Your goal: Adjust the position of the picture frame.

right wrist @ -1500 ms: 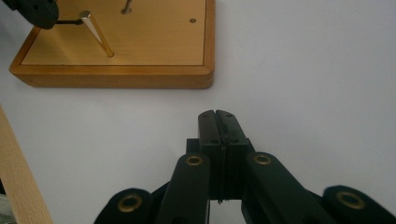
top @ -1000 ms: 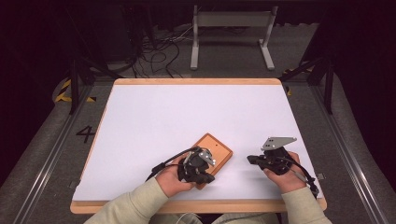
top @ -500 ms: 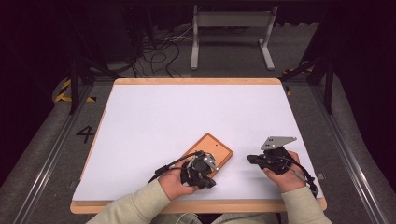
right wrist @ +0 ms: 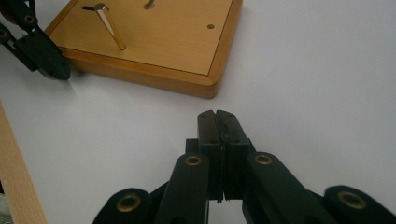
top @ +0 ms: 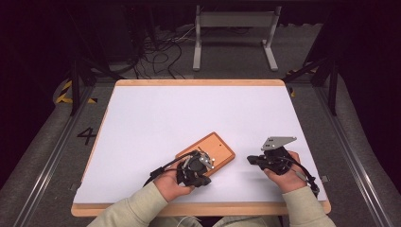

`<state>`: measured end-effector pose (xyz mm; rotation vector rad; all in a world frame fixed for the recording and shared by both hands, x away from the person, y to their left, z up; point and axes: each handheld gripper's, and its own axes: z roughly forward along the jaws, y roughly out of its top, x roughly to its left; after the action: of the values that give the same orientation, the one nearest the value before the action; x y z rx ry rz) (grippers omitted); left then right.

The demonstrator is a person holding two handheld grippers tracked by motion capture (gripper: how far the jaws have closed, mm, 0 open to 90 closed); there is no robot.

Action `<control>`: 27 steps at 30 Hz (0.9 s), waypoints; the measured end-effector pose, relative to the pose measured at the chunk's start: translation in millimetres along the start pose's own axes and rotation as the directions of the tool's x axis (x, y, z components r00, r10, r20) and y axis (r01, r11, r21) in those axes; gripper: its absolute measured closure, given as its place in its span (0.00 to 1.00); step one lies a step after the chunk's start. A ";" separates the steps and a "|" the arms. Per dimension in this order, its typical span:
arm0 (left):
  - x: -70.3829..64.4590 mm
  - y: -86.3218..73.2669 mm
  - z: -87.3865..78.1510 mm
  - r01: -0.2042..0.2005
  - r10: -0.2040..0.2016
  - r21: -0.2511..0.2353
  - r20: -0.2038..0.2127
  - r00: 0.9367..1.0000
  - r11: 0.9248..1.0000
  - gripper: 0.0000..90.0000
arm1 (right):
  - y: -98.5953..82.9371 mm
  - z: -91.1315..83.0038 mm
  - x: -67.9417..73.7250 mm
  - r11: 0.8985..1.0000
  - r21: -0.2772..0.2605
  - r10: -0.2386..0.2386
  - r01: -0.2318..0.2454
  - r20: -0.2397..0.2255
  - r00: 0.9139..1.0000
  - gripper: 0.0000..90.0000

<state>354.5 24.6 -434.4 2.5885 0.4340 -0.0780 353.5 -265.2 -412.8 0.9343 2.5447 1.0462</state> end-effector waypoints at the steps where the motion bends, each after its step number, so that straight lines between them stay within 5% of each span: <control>1: 0.0 0.0 0.0 0.000 0.000 0.000 0.000 1.000 1.000 1.00 | 0.0 0.0 0.0 1.000 0.000 0.000 0.000 0.000 1.000 1.00; 17: 23.8 -12.7 -8.4 0.051 -0.055 -0.044 -0.079 0.995 0.998 1.00 | 1.3 2.0 -1.2 1.000 0.002 -0.002 0.002 -0.001 1.000 1.00; 20: 29.5 -16.4 -10.7 0.064 -0.070 -0.058 -0.116 0.991 0.996 1.00 | 1.0 1.9 -1.2 1.000 0.002 -0.001 0.001 -0.002 1.000 1.00; 27: 46.8 -27.1 -20.6 0.135 -0.151 -0.124 -0.129 0.980 0.983 1.00 | 1.0 2.4 -1.2 1.000 0.004 -0.001 0.001 -0.002 1.000 1.00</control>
<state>389.7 70.6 -435.9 2.4550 0.6565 0.0742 355.9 -264.1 -413.9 0.9326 2.5495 1.0432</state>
